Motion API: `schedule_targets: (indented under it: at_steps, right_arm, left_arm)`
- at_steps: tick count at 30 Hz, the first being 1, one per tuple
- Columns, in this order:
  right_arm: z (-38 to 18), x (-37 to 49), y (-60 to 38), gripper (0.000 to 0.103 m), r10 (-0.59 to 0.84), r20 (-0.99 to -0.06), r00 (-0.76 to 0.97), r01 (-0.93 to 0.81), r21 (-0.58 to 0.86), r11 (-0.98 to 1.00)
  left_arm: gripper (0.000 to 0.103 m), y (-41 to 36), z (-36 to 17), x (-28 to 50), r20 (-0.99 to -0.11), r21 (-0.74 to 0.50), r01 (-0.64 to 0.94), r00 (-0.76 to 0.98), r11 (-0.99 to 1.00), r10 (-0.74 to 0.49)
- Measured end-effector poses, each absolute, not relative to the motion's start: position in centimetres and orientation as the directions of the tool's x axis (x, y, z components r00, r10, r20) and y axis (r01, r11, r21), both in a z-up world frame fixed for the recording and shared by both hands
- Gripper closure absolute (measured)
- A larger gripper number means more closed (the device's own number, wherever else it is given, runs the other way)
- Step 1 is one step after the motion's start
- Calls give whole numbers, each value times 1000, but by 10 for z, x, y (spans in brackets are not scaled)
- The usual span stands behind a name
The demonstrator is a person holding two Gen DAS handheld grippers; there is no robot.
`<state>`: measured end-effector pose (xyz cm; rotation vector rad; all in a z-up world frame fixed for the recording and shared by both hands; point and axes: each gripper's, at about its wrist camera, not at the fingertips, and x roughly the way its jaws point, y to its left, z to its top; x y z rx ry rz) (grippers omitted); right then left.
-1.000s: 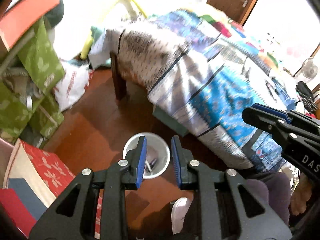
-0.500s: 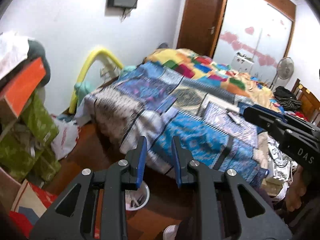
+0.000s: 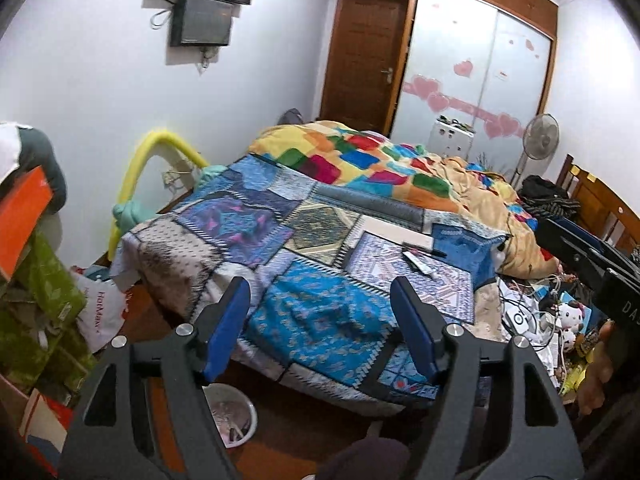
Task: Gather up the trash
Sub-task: 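Move both tools back to the remaining items on the bedspread, then grasp the white tube with the right tool while the left tool grasps a black marker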
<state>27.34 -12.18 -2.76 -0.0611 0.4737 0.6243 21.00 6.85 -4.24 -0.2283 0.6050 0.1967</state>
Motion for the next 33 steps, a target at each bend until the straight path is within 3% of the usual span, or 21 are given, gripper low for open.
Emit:
schedule_targets:
  at_steps: [15, 33]
  right_arm:
    - [-60, 341, -201, 32, 388, -532, 753, -421, 64, 905]
    - [-164, 453, -202, 33, 351, -738, 576, -375, 143, 916]
  left_arm:
    - [31, 5, -70, 318, -642, -118, -138, 766, 983, 30]
    - [31, -15, -167, 440, -766, -120, -60, 640, 991, -54]
